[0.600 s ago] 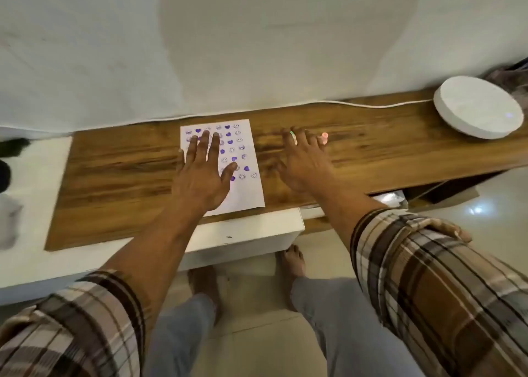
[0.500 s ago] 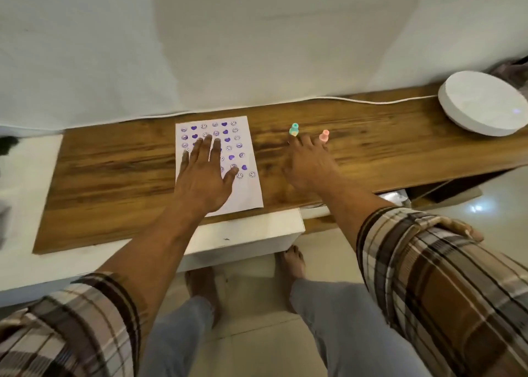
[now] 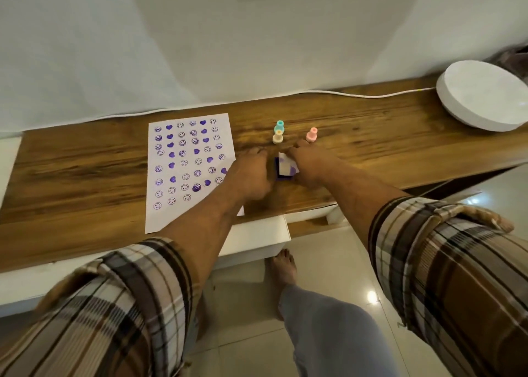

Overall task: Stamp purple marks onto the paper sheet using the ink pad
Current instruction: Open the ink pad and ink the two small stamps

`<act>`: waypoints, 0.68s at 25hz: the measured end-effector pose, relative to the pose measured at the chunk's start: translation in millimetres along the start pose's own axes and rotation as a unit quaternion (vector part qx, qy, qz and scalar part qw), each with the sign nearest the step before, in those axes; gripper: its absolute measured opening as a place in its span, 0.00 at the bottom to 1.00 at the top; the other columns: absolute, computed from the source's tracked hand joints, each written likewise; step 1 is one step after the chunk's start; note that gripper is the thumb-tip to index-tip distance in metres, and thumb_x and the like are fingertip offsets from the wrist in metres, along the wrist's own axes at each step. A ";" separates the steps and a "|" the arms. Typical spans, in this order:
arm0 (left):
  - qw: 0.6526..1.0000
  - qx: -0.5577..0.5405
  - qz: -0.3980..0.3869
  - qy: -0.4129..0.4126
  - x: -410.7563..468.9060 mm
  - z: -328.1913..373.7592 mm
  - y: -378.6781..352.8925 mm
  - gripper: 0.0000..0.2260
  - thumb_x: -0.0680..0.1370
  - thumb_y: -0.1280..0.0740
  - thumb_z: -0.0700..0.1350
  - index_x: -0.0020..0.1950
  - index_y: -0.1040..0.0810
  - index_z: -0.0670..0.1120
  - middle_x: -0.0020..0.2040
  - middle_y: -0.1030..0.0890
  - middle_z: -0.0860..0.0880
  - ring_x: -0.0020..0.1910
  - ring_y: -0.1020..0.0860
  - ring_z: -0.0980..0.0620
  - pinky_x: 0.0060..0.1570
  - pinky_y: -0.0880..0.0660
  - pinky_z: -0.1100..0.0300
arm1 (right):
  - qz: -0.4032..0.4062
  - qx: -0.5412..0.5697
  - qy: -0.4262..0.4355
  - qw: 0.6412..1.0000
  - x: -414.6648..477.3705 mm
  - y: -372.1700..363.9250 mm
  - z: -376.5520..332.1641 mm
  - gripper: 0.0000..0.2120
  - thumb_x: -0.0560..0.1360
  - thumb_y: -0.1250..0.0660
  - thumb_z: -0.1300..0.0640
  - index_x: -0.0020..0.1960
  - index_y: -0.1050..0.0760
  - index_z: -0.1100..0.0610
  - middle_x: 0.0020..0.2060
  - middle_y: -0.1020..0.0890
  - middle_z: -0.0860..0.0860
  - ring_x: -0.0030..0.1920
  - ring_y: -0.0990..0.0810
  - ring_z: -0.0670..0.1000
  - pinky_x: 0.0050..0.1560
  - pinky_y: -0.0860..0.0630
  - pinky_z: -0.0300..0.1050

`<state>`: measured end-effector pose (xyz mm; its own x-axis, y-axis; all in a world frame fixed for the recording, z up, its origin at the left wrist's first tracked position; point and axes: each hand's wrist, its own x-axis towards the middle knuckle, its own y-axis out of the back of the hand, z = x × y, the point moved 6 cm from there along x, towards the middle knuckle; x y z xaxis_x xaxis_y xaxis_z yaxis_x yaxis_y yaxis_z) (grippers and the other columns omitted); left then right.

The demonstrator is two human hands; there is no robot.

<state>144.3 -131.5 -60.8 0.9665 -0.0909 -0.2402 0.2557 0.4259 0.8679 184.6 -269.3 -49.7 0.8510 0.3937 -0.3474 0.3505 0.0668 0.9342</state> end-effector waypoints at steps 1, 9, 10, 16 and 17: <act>1.000 -0.013 -0.005 0.006 2.7 3.0 -2.2 0.29 0.76 0.26 0.48 0.75 0.28 0.50 0.73 0.24 0.45 0.68 0.23 0.41 0.67 0.25 0.49 | 0.001 0.005 0.000 1.000 0.1 0.0 0.7 0.29 0.73 0.22 0.52 0.72 0.27 0.54 0.69 0.23 0.58 0.65 0.22 0.60 0.63 0.24 0.53; 0.999 -0.036 -0.002 0.005 13.1 7.9 -15.8 0.33 0.72 0.23 0.54 0.76 0.28 0.51 0.75 0.30 0.45 0.73 0.33 0.40 0.71 0.31 0.46 | 0.011 0.064 -0.009 0.998 -5.4 -6.5 3.5 0.30 0.73 0.21 0.54 0.73 0.27 0.52 0.69 0.24 0.56 0.68 0.25 0.58 0.67 0.26 0.53; 0.999 -0.036 -0.001 0.004 14.1 6.3 -16.9 0.34 0.72 0.23 0.54 0.77 0.28 0.51 0.76 0.31 0.45 0.74 0.34 0.40 0.72 0.32 0.47 | 0.007 0.070 -0.010 0.997 -5.9 -7.0 4.0 0.31 0.73 0.21 0.55 0.73 0.27 0.52 0.69 0.24 0.55 0.68 0.26 0.58 0.67 0.26 0.53; 1.000 -0.025 0.010 -0.011 14.7 -1.3 -23.8 0.33 0.74 0.25 0.57 0.78 0.29 0.52 0.78 0.33 0.49 0.76 0.35 0.43 0.73 0.34 0.49 | 0.095 0.182 -0.129 0.970 -22.5 2.9 58.2 0.31 0.74 0.22 0.52 0.73 0.28 0.53 0.67 0.22 0.54 0.63 0.22 0.56 0.59 0.23 0.52; 1.000 -0.025 0.011 -0.012 14.0 -2.3 -24.9 0.34 0.75 0.25 0.57 0.78 0.30 0.52 0.78 0.33 0.49 0.77 0.36 0.43 0.74 0.34 0.49 | 0.097 0.163 -0.170 0.967 -25.8 1.6 73.2 0.29 0.74 0.23 0.51 0.72 0.28 0.54 0.66 0.23 0.55 0.62 0.22 0.56 0.58 0.23 0.52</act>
<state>151.4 -141.2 -86.8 0.9725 -0.1018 -0.2096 0.2327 0.4718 0.8505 191.8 -346.4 -45.2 0.9733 0.0418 -0.2257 0.2279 -0.2924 0.9287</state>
